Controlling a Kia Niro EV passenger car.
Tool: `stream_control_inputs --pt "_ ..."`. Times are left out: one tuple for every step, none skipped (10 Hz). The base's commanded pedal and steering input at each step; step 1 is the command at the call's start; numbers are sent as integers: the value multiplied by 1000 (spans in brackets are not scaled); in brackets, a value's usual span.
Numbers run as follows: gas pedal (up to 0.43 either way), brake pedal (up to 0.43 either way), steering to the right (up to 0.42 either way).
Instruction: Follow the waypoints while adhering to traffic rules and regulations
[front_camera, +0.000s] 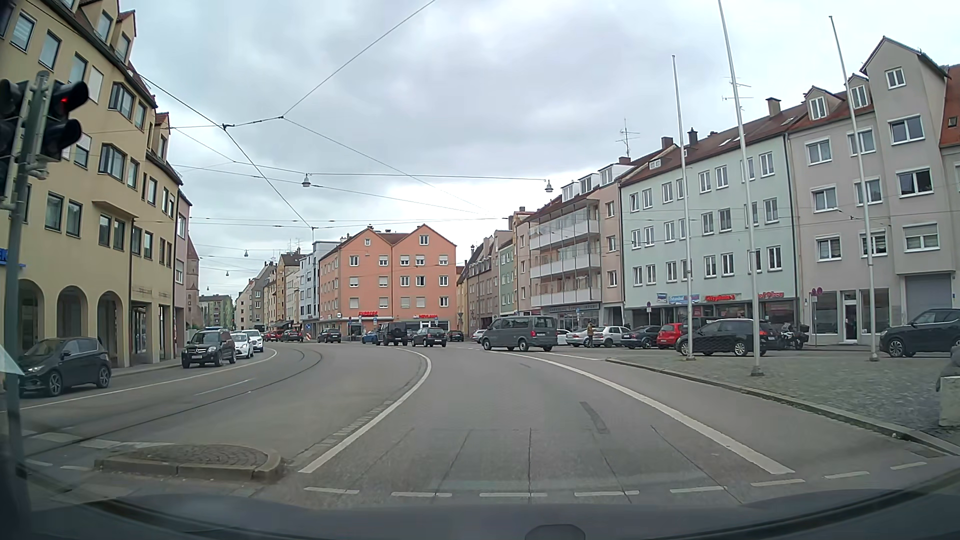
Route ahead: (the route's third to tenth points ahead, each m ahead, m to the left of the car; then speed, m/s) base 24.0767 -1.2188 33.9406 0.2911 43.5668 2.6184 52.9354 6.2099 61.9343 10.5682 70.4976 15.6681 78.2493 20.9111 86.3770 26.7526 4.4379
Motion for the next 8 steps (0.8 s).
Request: stream_control_inputs --pt "650 0 11" --pt "650 0 11" --pt "650 0 10" --pt "650 0 10" --pt "650 0 10" --pt "650 0 6" --pt "650 0 -1" --pt "650 0 -9"
